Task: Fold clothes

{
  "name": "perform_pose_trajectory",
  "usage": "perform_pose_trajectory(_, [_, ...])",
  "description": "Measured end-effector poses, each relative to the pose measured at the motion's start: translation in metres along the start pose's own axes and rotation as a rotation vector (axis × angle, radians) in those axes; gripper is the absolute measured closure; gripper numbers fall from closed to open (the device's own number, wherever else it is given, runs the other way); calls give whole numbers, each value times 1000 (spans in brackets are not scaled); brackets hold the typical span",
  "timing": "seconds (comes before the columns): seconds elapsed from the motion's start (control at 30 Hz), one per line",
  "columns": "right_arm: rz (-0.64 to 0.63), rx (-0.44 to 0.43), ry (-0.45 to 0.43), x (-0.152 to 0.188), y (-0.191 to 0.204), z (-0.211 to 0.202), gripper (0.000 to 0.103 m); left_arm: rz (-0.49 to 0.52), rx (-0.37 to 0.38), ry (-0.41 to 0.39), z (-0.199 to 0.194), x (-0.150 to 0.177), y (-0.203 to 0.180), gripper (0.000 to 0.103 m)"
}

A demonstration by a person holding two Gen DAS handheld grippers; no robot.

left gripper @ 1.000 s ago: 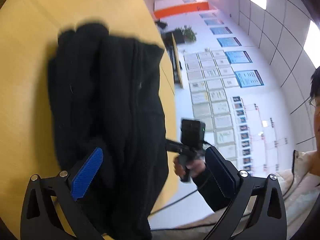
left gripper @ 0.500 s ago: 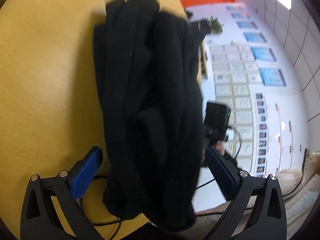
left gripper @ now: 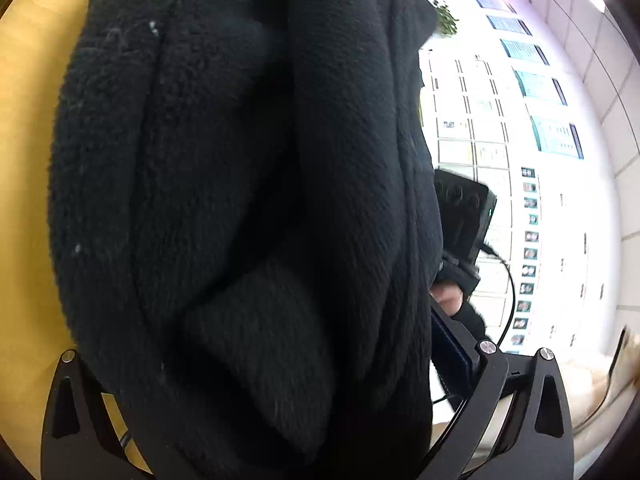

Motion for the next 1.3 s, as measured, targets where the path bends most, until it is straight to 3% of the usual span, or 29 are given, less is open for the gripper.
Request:
perform_pose_trajectory(0.07, [9,8,-4,-2,0,3,1,-6,2,-1,3,-8,-1,0])
perform_pose_trajectory(0.13, [12,47,-6,-4,0,6,10,17,-2,-1,6,-14,-4,0])
perform_pose_trajectory(0.27, [56,84,-52,-4,1,6,36,65,-15,24,12,-16,-7,2])
perform_pose_trajectory(0.33, [43,111,-90,-3,8,3,45,87,-43,24,10,-13,-5,15])
perform_pose_trajectory(0.4, [35,128,-130,-1,19,1,53,121,-63,6,1,-11,-9,22])
perform_pose_trajectory(0.5, [19,145,-172,6,37,3,56,171,-80,-23,-13,-6,-17,29])
perform_pose_trajectory(0.63, [-41,174,-246,11,74,6,58,203,-42,-45,-40,2,-26,33])
perform_pose_trajectory(0.8, [-180,212,-389,-21,158,10,58,300,-19,-153,-125,-15,-57,33])
perform_pose_trajectory(1.0, [-309,116,-527,-111,280,48,58,456,-92,-264,-278,-68,-84,31])
perform_pose_trajectory(1.13, [-268,39,-576,-167,324,118,57,497,-183,-255,-340,-121,-50,28])
perform_pose_trajectory(1.3, [-122,67,-510,-203,275,214,56,400,-338,-127,-333,-195,93,28])
Point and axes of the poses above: each gripper's, at about its wrist camera, not at the fingertips, and z roughly the way its jaws point, y to its left, x to its underside, the point moved 9 cm from there along z, roughly the way its jaws point, and after that the axes turned 4 degrees about z, right-handed, at the moved point
